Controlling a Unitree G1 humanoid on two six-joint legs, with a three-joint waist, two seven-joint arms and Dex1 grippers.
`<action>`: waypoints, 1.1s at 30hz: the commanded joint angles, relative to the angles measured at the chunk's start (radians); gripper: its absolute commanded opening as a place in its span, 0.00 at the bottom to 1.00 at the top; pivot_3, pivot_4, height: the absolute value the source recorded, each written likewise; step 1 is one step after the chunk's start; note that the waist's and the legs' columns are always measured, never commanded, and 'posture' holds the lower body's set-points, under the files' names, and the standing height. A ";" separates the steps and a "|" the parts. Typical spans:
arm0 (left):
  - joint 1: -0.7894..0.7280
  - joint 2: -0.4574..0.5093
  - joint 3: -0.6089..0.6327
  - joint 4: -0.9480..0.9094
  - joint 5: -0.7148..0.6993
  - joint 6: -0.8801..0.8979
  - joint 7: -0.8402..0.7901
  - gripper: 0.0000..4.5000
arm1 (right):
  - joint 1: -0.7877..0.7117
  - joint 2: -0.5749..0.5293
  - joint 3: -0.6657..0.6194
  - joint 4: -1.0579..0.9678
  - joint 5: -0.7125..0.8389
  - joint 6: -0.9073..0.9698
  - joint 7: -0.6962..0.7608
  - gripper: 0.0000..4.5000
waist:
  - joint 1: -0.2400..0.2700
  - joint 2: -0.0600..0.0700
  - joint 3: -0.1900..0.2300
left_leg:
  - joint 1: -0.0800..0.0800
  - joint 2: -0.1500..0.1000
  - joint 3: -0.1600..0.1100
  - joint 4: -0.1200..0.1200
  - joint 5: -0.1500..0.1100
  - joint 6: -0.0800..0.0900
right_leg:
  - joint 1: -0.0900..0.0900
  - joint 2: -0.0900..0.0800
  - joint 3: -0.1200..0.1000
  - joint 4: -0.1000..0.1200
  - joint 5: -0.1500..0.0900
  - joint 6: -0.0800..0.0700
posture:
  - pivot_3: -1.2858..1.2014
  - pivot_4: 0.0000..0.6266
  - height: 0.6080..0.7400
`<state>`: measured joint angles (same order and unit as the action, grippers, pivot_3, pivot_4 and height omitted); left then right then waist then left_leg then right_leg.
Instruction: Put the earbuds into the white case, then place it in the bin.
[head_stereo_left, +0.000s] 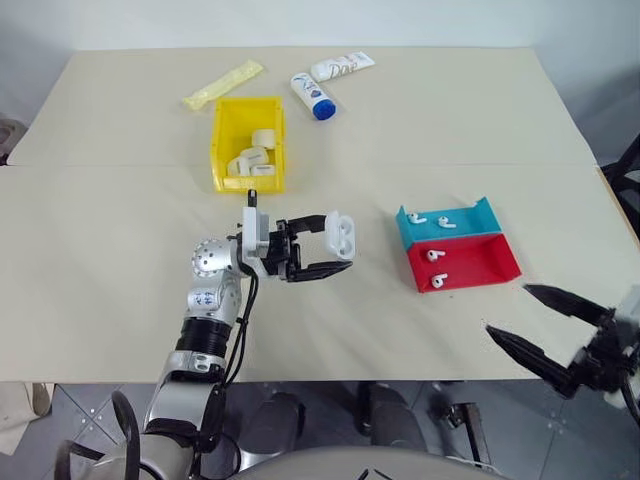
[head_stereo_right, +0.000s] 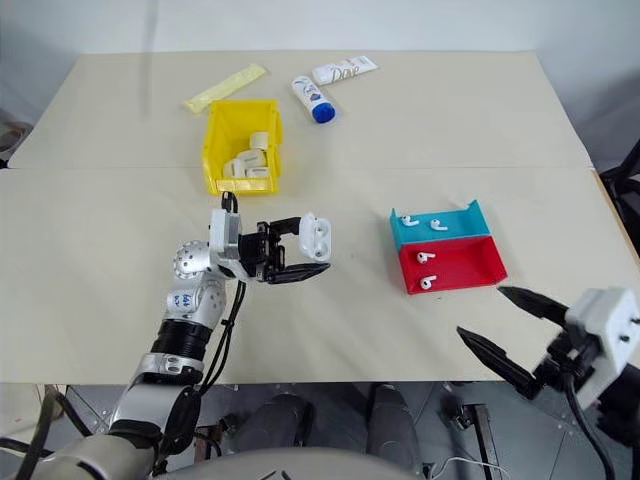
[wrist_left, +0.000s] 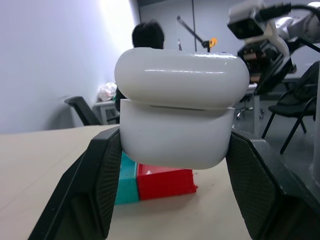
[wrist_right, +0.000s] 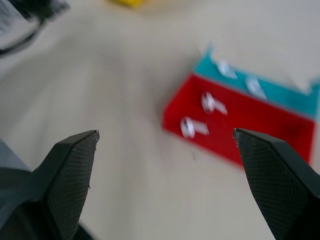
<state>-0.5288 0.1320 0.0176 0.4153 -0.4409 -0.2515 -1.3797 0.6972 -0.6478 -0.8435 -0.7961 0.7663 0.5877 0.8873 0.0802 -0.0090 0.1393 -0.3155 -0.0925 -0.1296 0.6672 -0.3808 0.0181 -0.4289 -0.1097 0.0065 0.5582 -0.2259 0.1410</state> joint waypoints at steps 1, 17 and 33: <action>0.009 -0.001 -0.006 -0.030 -0.030 0.025 0.011 0.61 | 0.058 0.017 -0.072 -0.041 -0.003 -0.022 -0.008 1.00 | -0.003 0.001 0.000 | 0.000 0.000 0.000 0.000 -0.001 0.001 | 0.001 0.000 0.000 0.000 0.000 0.000 | 0.52 0.24 1.00; 0.153 0.062 -0.019 -0.221 -0.038 0.096 0.067 0.61 | -0.388 -0.530 0.276 0.165 -0.031 0.102 0.070 1.00 | -0.008 0.004 0.004 | 0.003 0.001 0.001 0.000 -0.002 0.002 | 0.001 0.001 0.000 -0.003 0.000 0.000 | 0.52 0.24 1.00; 0.260 0.097 -0.036 -0.359 -0.036 0.104 0.190 0.61 | -1.000 -0.566 0.887 0.481 -0.340 -0.042 0.267 0.80 | -0.007 0.005 0.007 | 0.000 0.001 0.001 0.000 -0.002 0.001 | -0.001 0.000 -0.001 -0.004 0.001 0.000 | 0.52 0.24 1.00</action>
<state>-0.2686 0.2216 -0.0148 0.0944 -0.4656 -0.1427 -1.1982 -0.2804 -1.2150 0.0415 -0.3085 0.4470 0.5669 1.1360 0.0729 -0.0039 0.1458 -0.3150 -0.0918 -0.1288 0.6676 -0.3829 0.0191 -0.4298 -0.1098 0.0055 0.5546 -0.2254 0.1414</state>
